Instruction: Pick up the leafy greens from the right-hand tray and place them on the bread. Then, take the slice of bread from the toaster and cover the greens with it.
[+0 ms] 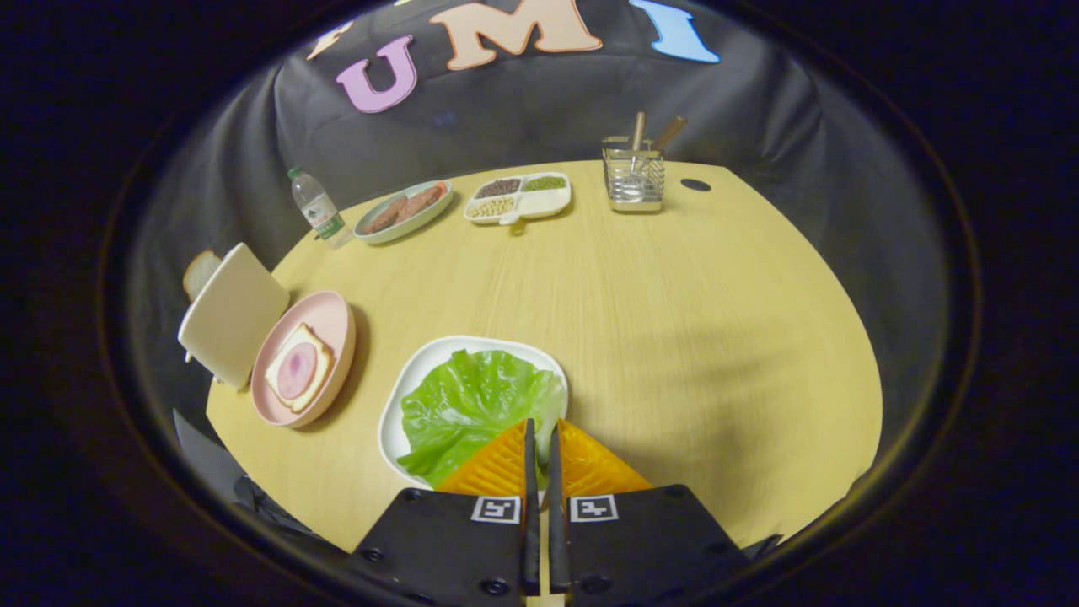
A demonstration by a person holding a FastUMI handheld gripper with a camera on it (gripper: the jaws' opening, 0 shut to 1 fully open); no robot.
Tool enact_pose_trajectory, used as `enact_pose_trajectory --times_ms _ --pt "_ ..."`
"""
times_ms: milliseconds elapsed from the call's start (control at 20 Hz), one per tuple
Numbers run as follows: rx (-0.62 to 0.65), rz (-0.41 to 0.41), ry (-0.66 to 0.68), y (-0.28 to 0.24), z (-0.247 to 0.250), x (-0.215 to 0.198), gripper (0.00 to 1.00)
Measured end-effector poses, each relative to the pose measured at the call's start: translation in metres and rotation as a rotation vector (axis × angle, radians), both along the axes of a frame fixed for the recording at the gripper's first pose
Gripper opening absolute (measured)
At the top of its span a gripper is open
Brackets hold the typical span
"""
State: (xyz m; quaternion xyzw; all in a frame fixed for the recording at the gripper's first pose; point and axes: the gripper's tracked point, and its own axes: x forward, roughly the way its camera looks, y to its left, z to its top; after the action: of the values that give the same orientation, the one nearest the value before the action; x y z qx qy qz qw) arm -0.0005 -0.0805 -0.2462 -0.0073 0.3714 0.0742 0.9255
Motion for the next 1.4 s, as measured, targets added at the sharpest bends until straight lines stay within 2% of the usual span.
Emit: enact_pose_trajectory --times_ms 300,550,900,1000,1200,1400 --pt "0.034 0.053 -0.066 0.026 0.043 -0.006 0.04" --pt "0.134 0.127 -0.103 0.075 0.080 -0.011 0.03" --pt "0.366 0.300 -0.100 0.192 0.115 -0.030 0.03" --pt "0.430 0.312 -0.104 0.218 0.120 -0.026 0.03" --pt "0.480 0.328 -0.094 0.257 0.106 -0.013 0.03" --pt "0.551 0.293 -0.030 0.286 0.080 -0.004 0.03"
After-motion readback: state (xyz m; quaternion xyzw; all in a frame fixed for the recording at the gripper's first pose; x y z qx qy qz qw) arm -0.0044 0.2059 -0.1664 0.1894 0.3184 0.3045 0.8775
